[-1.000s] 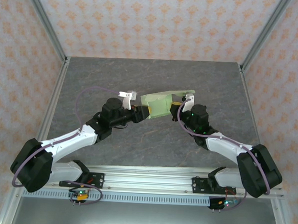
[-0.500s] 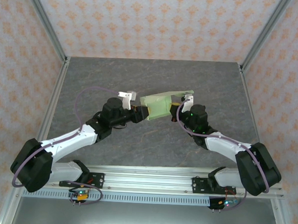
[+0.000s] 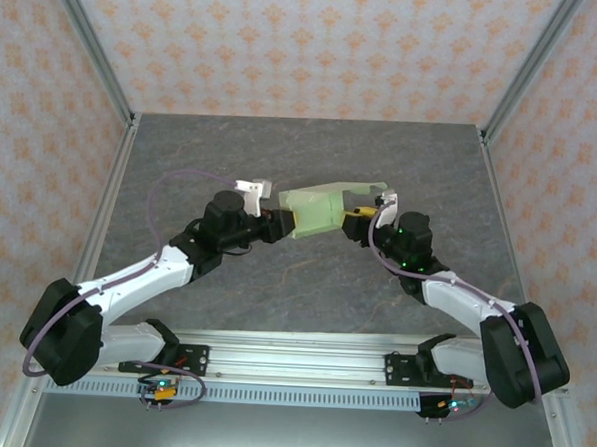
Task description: Fold the paper box
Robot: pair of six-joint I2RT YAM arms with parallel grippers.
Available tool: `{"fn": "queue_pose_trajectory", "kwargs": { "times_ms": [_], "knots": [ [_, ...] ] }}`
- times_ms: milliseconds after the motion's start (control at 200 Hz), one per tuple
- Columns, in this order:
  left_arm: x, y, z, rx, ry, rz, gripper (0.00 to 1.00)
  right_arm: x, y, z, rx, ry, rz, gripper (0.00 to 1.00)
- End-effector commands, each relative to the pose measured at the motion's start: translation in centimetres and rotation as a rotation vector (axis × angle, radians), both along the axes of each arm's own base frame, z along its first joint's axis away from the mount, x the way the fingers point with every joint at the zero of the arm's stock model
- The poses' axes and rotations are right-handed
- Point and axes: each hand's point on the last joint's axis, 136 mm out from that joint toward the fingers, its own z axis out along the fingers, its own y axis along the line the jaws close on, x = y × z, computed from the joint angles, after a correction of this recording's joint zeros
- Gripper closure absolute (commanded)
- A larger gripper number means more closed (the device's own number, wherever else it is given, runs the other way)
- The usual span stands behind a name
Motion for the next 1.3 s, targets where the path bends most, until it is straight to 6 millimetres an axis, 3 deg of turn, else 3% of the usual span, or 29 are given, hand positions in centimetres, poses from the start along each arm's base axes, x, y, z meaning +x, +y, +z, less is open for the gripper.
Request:
{"fn": "queue_pose_trajectory", "kwargs": {
  "times_ms": [0, 65, 180, 255, 380, 566, 696, 921, 1296],
  "knots": [
    [0.8, 1.0, 2.5, -0.023, -0.049, 0.025, 0.67, -1.4, 0.3, 1.4, 0.037, -0.001, 0.059, 0.52],
    [1.1, 1.6, 2.4, -0.033, -0.030, 0.049, 0.66, -0.8, -1.4, 0.9, 0.024, 0.010, -0.052, 0.56],
    [1.2, 1.9, 2.6, -0.079, 0.022, 0.041, 0.65, -0.4, -4.1, -0.9, -0.015, 0.098, -0.190, 0.35],
    [0.9, 1.3, 2.5, -0.096, 0.073, -0.012, 0.64, -0.6, -3.5, -1.6, -0.005, 0.248, -0.112, 0.30],
    [0.5, 0.6, 1.7, -0.109, 0.174, -0.053, 0.64, 0.4, -2.2, -2.3, 0.165, 0.486, 0.002, 0.29],
    [1.0, 0.7, 0.8, -0.174, 0.271, -0.023, 0.63, 1.7, -0.2, -3.2, 0.356, 0.640, 0.124, 0.37],
    [1.1, 0.7, 0.2, -0.168, 0.317, -0.035, 0.63, 1.6, 0.8, -2.9, 0.382, 0.647, 0.217, 0.39],
    [2.1, 0.9, -0.7, -0.177, 0.369, -0.018, 0.63, 0.3, 0.7, -4.4, 0.316, 0.668, 0.253, 0.36],
    [1.4, 0.5, -1.5, -0.133, 0.376, -0.084, 0.64, 0.9, 0.6, -2.9, 0.317, 0.628, 0.299, 0.34]
  ]
}}
